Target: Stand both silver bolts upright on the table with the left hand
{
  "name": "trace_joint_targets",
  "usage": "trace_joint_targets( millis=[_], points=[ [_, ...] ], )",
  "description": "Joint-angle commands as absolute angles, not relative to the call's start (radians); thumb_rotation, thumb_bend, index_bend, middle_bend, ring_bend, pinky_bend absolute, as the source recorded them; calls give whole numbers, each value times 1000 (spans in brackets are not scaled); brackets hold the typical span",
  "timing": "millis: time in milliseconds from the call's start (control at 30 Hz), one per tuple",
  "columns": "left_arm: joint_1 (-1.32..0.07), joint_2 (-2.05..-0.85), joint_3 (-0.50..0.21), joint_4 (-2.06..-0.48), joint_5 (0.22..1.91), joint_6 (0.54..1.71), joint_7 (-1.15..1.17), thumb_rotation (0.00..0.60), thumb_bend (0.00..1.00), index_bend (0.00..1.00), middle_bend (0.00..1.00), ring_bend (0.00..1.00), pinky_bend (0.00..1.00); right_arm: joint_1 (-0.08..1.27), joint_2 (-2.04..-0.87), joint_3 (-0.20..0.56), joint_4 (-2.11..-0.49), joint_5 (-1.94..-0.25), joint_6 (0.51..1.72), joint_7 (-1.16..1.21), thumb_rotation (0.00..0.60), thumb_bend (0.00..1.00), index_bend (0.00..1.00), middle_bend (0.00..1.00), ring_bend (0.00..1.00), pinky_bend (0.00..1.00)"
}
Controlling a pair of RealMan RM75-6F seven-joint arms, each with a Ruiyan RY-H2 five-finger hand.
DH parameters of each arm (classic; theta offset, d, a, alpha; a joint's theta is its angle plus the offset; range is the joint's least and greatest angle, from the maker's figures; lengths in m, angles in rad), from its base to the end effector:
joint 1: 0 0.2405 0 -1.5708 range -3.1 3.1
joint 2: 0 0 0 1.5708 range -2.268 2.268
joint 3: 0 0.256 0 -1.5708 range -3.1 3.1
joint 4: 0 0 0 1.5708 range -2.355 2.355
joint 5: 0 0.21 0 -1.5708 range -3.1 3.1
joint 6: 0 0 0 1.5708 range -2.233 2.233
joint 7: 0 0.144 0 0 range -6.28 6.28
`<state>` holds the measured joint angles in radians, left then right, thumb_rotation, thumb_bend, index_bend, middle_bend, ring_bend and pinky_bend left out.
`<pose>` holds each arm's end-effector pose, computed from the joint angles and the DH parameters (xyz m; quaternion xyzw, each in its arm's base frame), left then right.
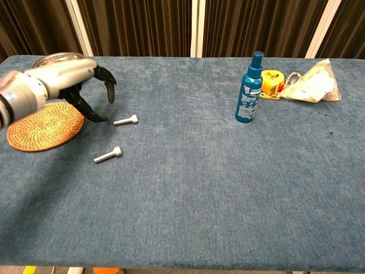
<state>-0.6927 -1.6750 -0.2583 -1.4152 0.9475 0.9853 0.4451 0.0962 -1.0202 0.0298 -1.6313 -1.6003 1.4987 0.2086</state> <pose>-0.1589 0.3456 -0.0379 -0.6858 -0.4466 -0.3553 0.4517 -0.3000 -0.1797 0.1817 0.6018 -0.4048 0.4413 0.5284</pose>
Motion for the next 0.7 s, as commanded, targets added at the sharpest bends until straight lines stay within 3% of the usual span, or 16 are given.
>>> trace_joint_targets(
  millis=[33, 700],
  points=[
    [-707, -1714, -259, -1383, 902, 995, 466, 600, 207, 477, 163, 36, 13, 95, -1020, 29, -1631, -1599, 1500, 209, 600, 183, 129, 152, 31, 98],
    [-746, -1804, -270, -1287, 801, 980, 475, 600, 305, 502, 162, 28, 0, 77, -1021, 23, -1624, -1601, 1517, 218, 600, 183, 129, 152, 31, 98]
  ],
)
